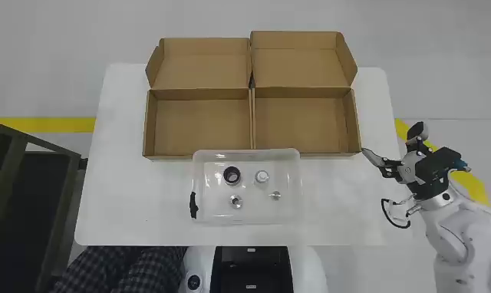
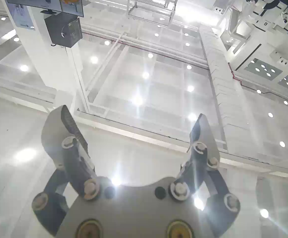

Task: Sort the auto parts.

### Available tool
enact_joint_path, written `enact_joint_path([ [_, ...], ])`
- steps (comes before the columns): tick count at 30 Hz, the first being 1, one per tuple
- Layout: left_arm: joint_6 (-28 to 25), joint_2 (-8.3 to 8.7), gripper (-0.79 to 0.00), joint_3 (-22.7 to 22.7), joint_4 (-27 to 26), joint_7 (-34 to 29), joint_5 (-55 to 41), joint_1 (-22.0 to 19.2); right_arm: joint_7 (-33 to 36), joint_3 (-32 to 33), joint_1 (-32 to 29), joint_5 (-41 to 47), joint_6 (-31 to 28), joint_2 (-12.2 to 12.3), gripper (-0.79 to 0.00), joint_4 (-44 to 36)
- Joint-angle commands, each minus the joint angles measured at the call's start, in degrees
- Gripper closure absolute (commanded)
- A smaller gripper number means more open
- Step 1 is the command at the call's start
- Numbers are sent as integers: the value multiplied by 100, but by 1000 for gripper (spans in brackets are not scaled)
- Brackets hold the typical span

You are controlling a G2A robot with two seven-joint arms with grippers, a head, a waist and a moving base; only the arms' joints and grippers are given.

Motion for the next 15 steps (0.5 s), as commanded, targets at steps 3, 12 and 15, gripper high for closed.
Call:
enact_joint_path([
  [3, 0, 0, -784, 0, 0, 0, 0, 0, 0, 0, 0, 0, 0, 0, -785, 0],
  [12, 0, 0, -785, 0, 0, 0, 0, 0, 46, -78, 6, -11, 1, 0, -785, -33],
  [15, 0, 0, -785, 0, 0, 0, 0, 0, 246, -219, 40, -102, -119, 16, -785, -41],
])
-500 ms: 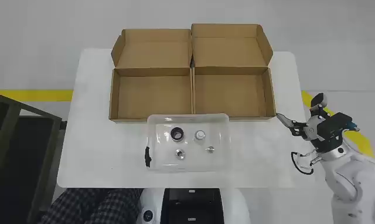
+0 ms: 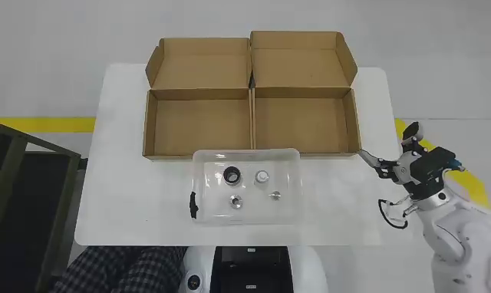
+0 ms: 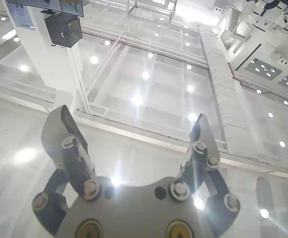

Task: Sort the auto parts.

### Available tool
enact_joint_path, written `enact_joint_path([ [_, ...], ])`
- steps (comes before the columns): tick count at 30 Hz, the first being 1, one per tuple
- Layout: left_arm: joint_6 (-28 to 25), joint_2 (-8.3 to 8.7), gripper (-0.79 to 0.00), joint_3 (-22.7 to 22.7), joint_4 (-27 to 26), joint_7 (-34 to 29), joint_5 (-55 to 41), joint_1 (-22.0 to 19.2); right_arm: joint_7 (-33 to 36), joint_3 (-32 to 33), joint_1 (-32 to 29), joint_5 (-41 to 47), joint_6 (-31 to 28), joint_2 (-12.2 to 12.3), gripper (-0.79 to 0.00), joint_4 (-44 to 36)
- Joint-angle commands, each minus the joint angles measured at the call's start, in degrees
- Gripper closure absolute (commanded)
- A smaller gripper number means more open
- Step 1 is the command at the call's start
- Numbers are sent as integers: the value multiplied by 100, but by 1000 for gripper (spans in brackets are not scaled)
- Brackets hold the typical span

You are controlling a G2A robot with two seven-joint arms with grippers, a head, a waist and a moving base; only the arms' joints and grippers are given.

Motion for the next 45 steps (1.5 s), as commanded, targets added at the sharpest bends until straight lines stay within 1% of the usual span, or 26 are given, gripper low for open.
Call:
enact_joint_path([
  [1, 0, 0, -785, 0, 0, 0, 0, 0, 176, -92, 45, -60, -108, 14, -785, -5],
  [7, 0, 0, -785, 0, 0, 0, 0, 0, 592, -538, 266, -84, -569, 49, -785, 1],
  [10, 0, 0, -785, 0, 0, 0, 0, 0, 665, -839, 389, 136, -942, 60, -785, 86],
  [12, 0, 0, -785, 0, 0, 0, 0, 0, 852, -997, 495, 52, -1054, 73, -785, 83],
  [18, 0, 0, -785, 0, 0, 0, 0, 0, 1105, -1542, 721, 37, -1286, 83, -785, 34],
  [32, 0, 0, -785, 0, 0, 0, 0, 0, 1617, -2648, 1109, -185, -1305, 79, -785, 36],
  [45, 0, 0, -785, 0, 0, 0, 0, 0, 2059, -3329, 1502, -381, -1023, 63, -785, 298],
])
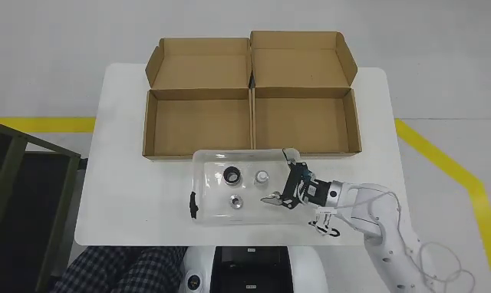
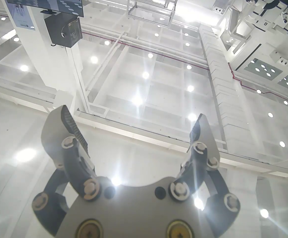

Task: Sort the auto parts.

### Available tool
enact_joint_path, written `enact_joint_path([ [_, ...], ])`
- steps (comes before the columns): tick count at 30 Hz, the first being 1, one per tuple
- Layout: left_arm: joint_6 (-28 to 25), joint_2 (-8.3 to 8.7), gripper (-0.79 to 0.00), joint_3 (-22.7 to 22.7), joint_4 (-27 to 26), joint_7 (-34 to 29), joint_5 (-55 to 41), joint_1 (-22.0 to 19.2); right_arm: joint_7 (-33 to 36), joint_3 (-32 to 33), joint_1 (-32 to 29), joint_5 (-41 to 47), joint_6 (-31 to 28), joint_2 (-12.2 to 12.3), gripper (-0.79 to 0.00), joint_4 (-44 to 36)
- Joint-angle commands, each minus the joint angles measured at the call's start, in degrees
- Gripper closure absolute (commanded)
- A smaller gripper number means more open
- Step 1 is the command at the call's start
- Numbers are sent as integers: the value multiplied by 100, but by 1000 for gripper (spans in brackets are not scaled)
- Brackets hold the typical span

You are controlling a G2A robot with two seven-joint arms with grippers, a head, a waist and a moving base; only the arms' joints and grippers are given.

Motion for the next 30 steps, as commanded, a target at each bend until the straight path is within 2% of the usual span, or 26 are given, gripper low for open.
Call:
enact_joint_path([
  [1, 0, 0, -785, 0, 0, 0, 0, 0, 35, -89, 60, -3, 29, -4, -785, 65],
  [13, 0, 0, -785, 0, 0, 0, 0, 0, 216, -413, 315, -22, 193, -5, -785, 352],
  [16, 0, 0, -785, 0, 0, 0, 0, 0, 240, -470, 356, -21, 231, -4, -656, 409],
  [17, 0, 0, -785, 0, 0, 0, 0, 0, 248, -486, 374, -20, 239, -3, -650, 431],
  [19, 0, 0, -785, 0, 0, 0, 0, 0, 267, -511, 407, -10, 259, -1, -545, 477],
  [23, 0, 0, -785, 0, 0, 0, 0, 0, 321, -560, 455, 27, 293, 4, -570, 552],
  [30, 0, 0, -785, 0, 0, 0, 0, 0, 399, -665, 536, 58, 352, 9, -551, 655],
])
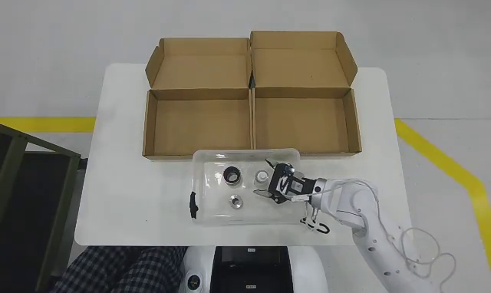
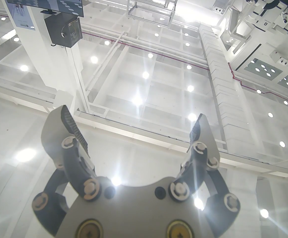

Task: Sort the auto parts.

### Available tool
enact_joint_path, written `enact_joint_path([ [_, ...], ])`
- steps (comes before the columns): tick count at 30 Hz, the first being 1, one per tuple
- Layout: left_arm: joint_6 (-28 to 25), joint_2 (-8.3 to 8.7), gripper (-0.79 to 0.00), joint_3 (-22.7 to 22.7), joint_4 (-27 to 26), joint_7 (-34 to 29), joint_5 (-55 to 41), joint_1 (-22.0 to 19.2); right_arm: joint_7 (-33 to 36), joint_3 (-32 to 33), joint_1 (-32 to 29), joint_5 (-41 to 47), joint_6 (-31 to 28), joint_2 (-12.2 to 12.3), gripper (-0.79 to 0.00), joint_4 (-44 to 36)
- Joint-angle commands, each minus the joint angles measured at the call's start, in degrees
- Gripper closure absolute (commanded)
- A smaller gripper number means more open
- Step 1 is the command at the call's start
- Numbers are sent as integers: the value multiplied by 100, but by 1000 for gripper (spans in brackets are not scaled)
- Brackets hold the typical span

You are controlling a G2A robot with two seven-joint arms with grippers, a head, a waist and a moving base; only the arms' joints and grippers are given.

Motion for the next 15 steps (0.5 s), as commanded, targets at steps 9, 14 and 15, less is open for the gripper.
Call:
enact_joint_path([
  [9, 0, 0, -785, 0, 0, 0, 0, 0, 45, -92, 62, 15, 38, 17, -277, 64],
  [14, 0, 0, -785, 0, 0, 0, 0, 0, 39, -82, 61, 8, 7, 39, -71, 18],
  [15, 0, 0, -785, 0, 0, 0, 0, 0, 36, -74, 55, 3, -2, 45, -34, -16],
])
